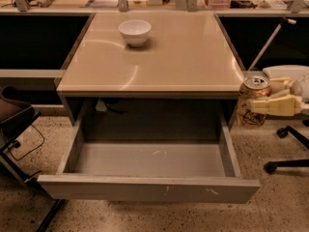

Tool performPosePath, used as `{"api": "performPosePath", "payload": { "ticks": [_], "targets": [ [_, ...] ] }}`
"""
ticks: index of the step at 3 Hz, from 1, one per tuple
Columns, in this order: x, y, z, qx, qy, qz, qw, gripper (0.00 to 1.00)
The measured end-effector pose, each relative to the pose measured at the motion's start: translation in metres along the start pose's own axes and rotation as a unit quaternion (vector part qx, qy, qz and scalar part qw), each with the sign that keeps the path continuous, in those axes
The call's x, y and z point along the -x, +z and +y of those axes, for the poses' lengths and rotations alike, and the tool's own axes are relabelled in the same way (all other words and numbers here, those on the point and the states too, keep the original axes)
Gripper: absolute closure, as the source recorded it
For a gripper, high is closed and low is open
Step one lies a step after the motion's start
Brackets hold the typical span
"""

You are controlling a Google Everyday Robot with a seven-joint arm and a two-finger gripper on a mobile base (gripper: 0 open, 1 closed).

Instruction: Place orange can into top drawer

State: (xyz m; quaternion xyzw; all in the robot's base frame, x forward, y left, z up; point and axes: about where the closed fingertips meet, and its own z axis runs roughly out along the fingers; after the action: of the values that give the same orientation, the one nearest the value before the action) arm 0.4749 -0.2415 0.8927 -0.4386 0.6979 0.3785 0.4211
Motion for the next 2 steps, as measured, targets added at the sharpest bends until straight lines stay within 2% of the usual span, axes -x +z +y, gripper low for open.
{"api": "performPosePath", "payload": {
  "ticks": [1,2],
  "targets": [
    [-0.015,0.020,0.007,-0.012,-0.008,-0.013,0.9998,1.00],
    [-0.060,0.057,0.018,-0.014,-0.001,-0.019,0.9997,1.00]
  ]
}}
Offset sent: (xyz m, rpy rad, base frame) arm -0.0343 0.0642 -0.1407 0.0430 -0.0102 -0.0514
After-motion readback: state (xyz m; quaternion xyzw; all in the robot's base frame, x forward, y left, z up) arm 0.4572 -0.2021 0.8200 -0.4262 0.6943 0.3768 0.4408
